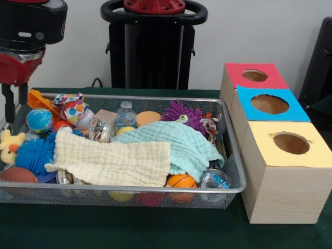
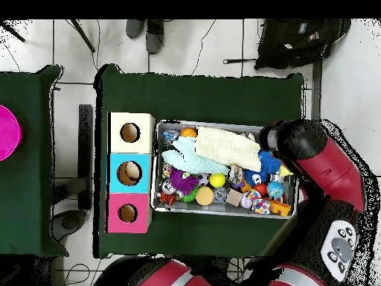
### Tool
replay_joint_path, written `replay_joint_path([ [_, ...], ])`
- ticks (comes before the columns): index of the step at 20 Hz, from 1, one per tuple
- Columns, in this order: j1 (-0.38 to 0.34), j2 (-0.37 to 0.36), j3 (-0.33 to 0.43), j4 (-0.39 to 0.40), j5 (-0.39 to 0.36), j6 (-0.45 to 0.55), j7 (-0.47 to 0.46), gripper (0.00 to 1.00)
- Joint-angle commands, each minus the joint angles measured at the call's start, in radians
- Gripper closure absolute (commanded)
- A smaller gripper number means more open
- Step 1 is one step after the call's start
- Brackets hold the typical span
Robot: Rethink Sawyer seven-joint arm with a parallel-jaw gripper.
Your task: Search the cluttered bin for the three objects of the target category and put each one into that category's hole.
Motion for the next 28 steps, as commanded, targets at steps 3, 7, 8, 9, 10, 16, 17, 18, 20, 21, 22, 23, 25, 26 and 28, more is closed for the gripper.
replay_joint_path([
  [3,-0.042,-0.068,0.109,0.022,-0.117,0.018,-0.089,0.0],
  [7,-0.047,-0.062,0.097,0.022,-0.122,-0.009,-0.013,0.0],
  [8,-0.049,-0.062,0.097,0.019,-0.127,-0.012,-0.004,0.0],
  [9,-0.051,-0.062,0.1,0.019,-0.131,-0.016,-0.001,0.0],
  [10,-0.051,-0.057,0.097,0.013,-0.131,-0.022,0.013,0.0],
  [16,-0.078,-0.066,0.124,0.001,-0.144,-0.009,0.007,0.0],
  [17,-0.081,-0.068,0.129,0.003,-0.145,-0.009,0.005,0.0],
  [18,-0.085,-0.071,0.141,0.015,-0.141,-0.02,0.003,0.0],
  [20,-0.094,-0.073,0.161,0.028,-0.133,-0.027,0.001,0.0],
  [21,-0.097,-0.073,0.169,0.032,-0.13,-0.028,0.001,0.0],
  [22,-0.101,-0.075,0.178,0.04,-0.127,-0.035,0.0,0.0],
  [23,-0.104,-0.077,0.188,0.048,-0.125,-0.042,-0.002,0.0],
  [25,-0.112,-0.079,0.212,0.065,-0.117,-0.058,-0.001,0.0],
  [26,-0.114,-0.079,0.221,0.072,-0.116,-0.068,-0.001,0.0],
  [28,-0.119,-0.08,0.237,0.082,-0.115,-0.083,0.001,0.0],
])
